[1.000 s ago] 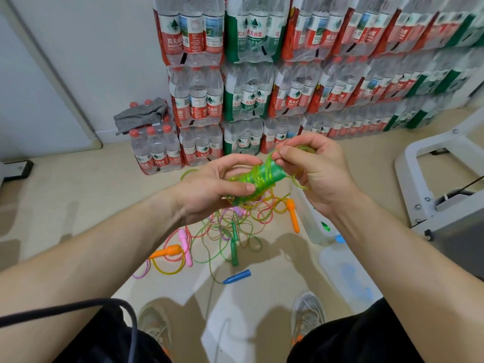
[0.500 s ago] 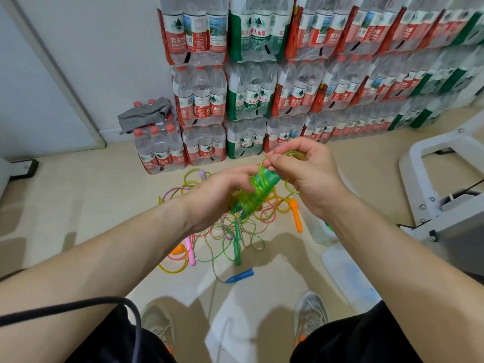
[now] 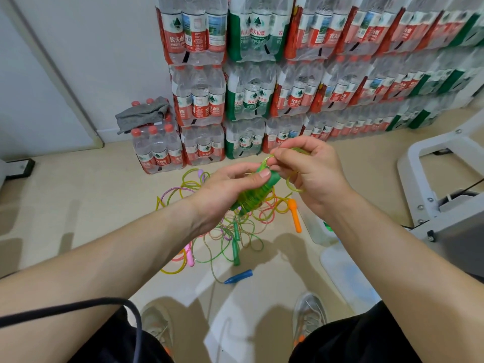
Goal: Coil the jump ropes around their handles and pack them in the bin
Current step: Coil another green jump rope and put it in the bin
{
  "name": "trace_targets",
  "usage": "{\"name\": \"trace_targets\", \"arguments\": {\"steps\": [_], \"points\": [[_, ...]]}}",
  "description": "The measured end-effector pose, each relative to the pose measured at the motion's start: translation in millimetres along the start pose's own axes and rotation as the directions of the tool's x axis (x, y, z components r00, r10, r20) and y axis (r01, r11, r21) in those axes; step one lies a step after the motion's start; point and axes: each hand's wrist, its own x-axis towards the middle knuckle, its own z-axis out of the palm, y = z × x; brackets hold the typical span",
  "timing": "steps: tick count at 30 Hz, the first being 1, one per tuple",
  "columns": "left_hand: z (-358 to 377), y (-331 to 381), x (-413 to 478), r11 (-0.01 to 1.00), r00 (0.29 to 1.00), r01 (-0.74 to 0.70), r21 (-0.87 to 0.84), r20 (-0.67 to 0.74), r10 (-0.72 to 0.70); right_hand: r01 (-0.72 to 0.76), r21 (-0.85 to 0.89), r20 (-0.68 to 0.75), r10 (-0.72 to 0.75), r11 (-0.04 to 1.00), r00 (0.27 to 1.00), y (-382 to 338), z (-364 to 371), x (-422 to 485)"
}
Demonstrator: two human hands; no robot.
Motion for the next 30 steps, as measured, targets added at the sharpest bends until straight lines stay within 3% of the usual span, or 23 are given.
{"name": "trace_targets", "arguments": {"steps": [7, 14, 17, 21, 24, 30], "points": [[-2.0, 8.1, 1.7, 0.998, 0.999, -0.044, -0.039, 0.02, 0.045, 0.036, -0.106, 0.012, -0.035, 0.994, 0.999, -10.1, -12.3, 7.0], [-7.9, 18.2, -3.3, 0.995, 0.992, -0.094, -0.04, 0.08, 0.097, -0.059, -0.045, 0.181, 0.066, 0.997, 0.981, 5.2, -18.7, 10.0], [-10.4, 21.6, -5.4, 0.995, 0.992, -0.093, -0.042, 0.078, 0.096, 0.084, -0.232, 0.237, -0.028, 0.969, 0.971, 11.1, -20.9, 10.3], [-12.5, 21.0, -6.3, 0.995, 0.994, -0.091, -0.041, 0.056, 0.093, 0.324, -0.47, 0.331, -0.176, 0.821, 0.927, 11.9, -17.9, 9.5], [-12.3, 18.7, -6.5, 0.993, 0.995, -0.093, -0.071, 0.034, 0.096, 0.351, -0.535, 0.31, -0.208, 0.769, 0.928, 14.9, -15.8, 9.1], [-9.1, 14.3, -5.9, 0.983, 0.993, -0.112, -0.144, -0.043, 0.107, 0.274, -0.479, 0.17, -0.218, 0.834, 0.961, 37.3, -3.7, 6.3]]}}
